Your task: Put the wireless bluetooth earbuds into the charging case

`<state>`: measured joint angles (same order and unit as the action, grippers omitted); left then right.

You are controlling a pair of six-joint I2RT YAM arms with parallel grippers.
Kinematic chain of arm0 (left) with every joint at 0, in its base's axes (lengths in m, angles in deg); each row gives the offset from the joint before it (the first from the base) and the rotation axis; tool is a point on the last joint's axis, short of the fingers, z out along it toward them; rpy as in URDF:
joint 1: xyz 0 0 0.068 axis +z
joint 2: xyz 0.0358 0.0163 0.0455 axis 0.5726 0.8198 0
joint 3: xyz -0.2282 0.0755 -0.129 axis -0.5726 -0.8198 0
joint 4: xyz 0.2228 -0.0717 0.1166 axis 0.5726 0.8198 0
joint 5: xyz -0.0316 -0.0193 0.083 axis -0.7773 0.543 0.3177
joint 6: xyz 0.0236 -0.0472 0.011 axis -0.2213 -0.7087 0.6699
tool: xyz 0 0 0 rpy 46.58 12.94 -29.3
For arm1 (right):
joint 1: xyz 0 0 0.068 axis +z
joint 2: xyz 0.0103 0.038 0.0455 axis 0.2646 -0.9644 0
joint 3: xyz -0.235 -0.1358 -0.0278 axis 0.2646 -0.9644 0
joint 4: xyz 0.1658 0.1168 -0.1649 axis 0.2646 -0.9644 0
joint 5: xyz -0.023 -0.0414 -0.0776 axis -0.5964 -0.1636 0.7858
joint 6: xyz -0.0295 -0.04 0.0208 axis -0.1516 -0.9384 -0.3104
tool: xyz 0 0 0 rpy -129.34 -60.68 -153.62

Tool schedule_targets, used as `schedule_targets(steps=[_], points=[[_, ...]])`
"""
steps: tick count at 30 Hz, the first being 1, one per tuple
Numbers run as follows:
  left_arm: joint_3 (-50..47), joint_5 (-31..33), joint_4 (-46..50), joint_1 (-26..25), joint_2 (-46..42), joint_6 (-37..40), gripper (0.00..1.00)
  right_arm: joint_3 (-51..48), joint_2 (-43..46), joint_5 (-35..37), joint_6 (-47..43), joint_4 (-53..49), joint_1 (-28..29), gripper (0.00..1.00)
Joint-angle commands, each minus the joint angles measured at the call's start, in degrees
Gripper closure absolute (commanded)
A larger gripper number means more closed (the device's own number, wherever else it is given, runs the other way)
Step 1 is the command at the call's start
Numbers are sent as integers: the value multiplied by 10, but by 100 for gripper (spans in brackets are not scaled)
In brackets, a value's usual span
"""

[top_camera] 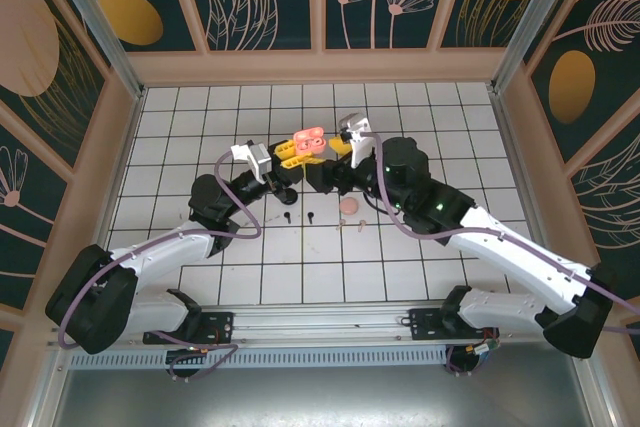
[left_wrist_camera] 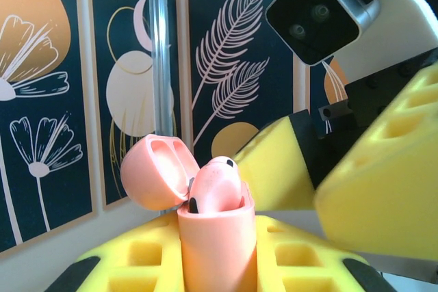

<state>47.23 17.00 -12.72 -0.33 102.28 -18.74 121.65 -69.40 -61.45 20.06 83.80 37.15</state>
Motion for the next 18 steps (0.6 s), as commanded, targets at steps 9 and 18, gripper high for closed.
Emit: schedule_targets(steps=[9, 18], points=[[5, 6, -30, -3, -4, 7, 100, 34, 60, -32, 34, -43, -48, 21], [-15, -8, 1, -3, 0, 33, 100, 201, -47, -39, 66, -184, -96, 47]])
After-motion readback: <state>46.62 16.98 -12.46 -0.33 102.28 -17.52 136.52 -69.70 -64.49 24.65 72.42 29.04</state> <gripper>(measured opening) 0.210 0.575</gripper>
